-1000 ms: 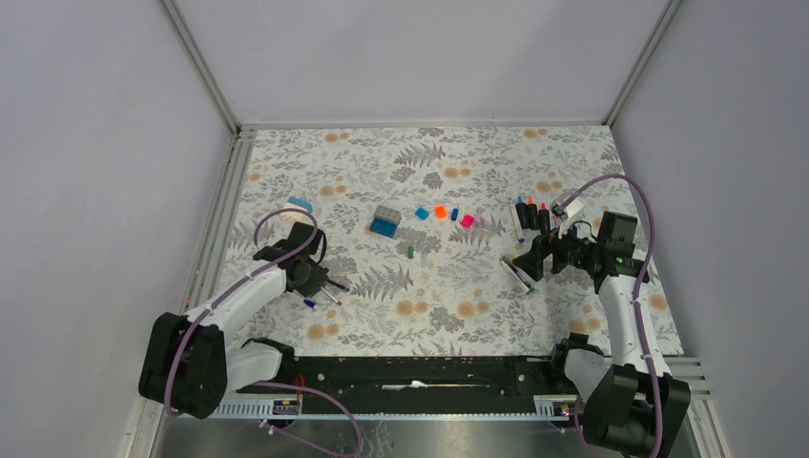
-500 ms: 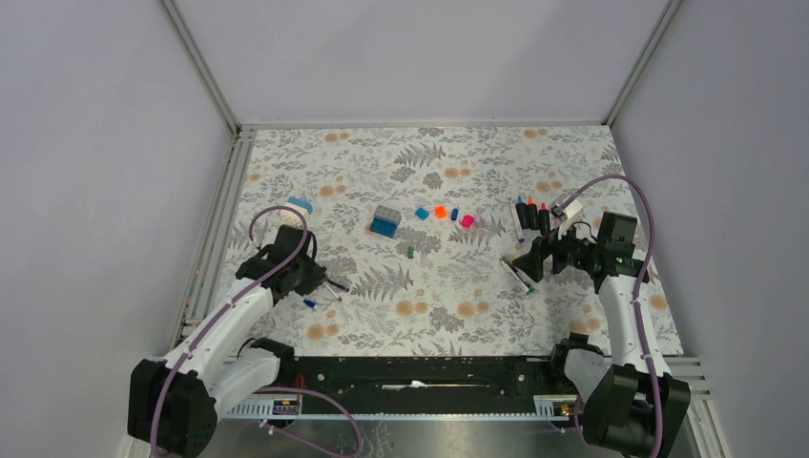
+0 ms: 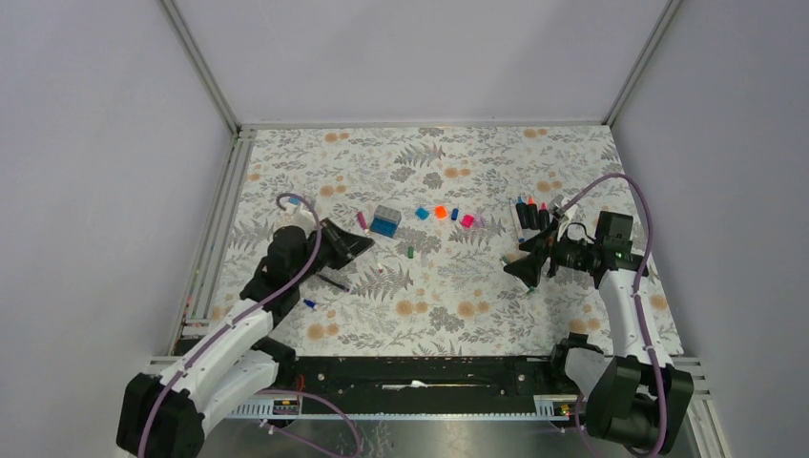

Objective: Open the pen caps
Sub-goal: Pick up the pen from the center of the board.

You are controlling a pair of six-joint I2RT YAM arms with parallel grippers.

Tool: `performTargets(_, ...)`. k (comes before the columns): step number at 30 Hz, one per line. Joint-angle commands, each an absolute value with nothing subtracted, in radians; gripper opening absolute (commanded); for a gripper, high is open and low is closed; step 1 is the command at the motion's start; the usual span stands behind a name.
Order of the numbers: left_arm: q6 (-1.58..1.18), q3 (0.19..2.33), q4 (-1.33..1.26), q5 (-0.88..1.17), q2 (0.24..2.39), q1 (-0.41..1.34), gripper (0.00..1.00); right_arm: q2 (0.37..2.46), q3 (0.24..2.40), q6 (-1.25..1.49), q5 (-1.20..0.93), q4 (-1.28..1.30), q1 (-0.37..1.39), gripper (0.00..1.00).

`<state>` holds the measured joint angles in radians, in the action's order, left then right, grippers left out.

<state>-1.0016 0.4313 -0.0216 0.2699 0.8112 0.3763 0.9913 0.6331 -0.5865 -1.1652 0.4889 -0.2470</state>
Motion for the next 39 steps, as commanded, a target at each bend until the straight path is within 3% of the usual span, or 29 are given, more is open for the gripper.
performTargets(1, -0.985, 0.471, -0.504, 0.301, 0.899, 0.512, 0.0, 1.037, 0.713, -0.511, -1.312, 0.503, -0.19, 1.0)
performTargets(3, -0.974, 0.505, -0.588, 0.252, 0.977, 0.587, 0.0, 1.052, 0.702, -0.43, -1.348, 0.452, -0.159, 1.0)
performTargets(9, -0.926, 0.656, -0.747, 0.129, 1.256, 0.81, 0.0, 1.012, 0.509, 0.173, -1.443, -0.216, -0.15, 1.0)
performTargets(16, -0.929, 0.771, -0.889, 0.052, 1.486, 0.935, 0.0, 1.026, 0.493, 0.255, -1.442, -0.262, -0.15, 1.0)
performTargets(24, -0.936, 0.836, -0.949, -0.021, 1.61, 1.007, 0.0, 1.036, 0.48, 0.303, -1.431, -0.3, -0.139, 0.97)
performTargets(33, -0.942, 0.867, -0.969, -0.043, 1.66, 1.038, 0.0, 1.063, 0.481, 0.321, -1.411, -0.302, -0.103, 0.8)
performTargets(39, -0.943, 0.879, -0.976, -0.044, 1.675, 1.046, 0.0, 1.071, 0.483, 0.329, -1.407, -0.305, -0.091, 0.56)
